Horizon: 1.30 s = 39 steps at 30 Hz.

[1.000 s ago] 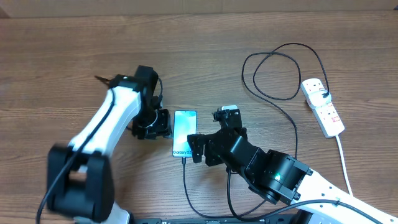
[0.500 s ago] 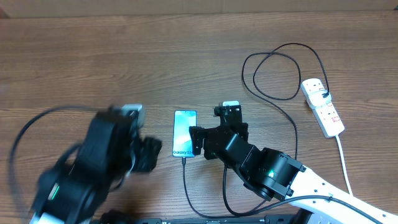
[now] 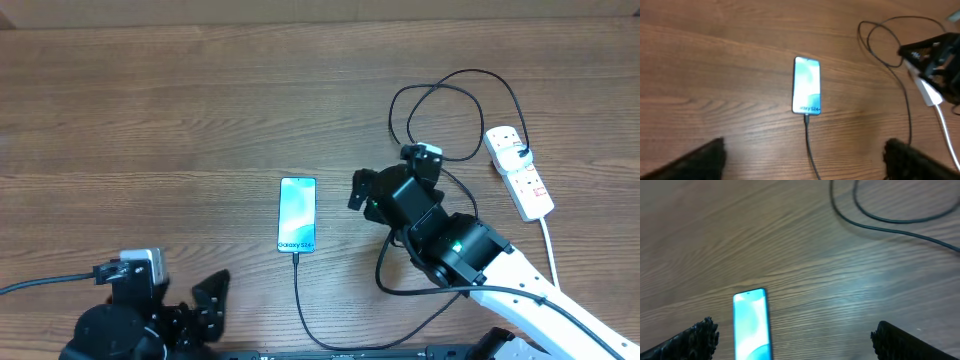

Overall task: Plug charger to phone and switch on socket
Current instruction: 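Open the left gripper and retract the left arm from the phone, then move the right gripper to the power strip switch beside the charger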

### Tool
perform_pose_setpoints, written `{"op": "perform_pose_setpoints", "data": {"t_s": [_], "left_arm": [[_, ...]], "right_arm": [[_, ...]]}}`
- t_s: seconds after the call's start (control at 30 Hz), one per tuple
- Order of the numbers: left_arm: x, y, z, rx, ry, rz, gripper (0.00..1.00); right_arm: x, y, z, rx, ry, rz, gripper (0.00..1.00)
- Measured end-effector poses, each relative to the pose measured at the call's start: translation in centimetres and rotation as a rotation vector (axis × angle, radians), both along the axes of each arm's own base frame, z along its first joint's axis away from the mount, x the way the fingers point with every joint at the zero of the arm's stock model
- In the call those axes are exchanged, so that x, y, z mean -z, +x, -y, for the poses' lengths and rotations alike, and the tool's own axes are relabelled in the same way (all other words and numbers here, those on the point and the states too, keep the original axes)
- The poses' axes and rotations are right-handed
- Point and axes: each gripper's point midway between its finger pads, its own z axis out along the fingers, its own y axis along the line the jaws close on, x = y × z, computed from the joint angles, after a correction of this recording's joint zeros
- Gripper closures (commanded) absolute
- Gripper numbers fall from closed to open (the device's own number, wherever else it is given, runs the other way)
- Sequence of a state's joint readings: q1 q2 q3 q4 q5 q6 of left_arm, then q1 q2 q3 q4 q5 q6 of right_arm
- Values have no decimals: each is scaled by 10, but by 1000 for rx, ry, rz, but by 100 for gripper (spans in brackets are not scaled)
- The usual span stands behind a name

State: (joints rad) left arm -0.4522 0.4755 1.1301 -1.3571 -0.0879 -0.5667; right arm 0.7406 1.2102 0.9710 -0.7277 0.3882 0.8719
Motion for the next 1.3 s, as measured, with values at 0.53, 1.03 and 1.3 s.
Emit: {"op": "perform_pose_setpoints", "data": {"t_s": [0.53, 1.03, 1.3], "left_arm": [[32, 6, 2, -69, -26, -94, 0], [32, 6, 2, -81, -38, -99, 0], [32, 6, 2, -81, -38, -99, 0]], "right_arm": [[8, 1, 23, 75, -22, -45, 43], [28, -2, 105, 301, -98, -192, 92], [42, -28, 162, 471, -145, -343, 96]]}}
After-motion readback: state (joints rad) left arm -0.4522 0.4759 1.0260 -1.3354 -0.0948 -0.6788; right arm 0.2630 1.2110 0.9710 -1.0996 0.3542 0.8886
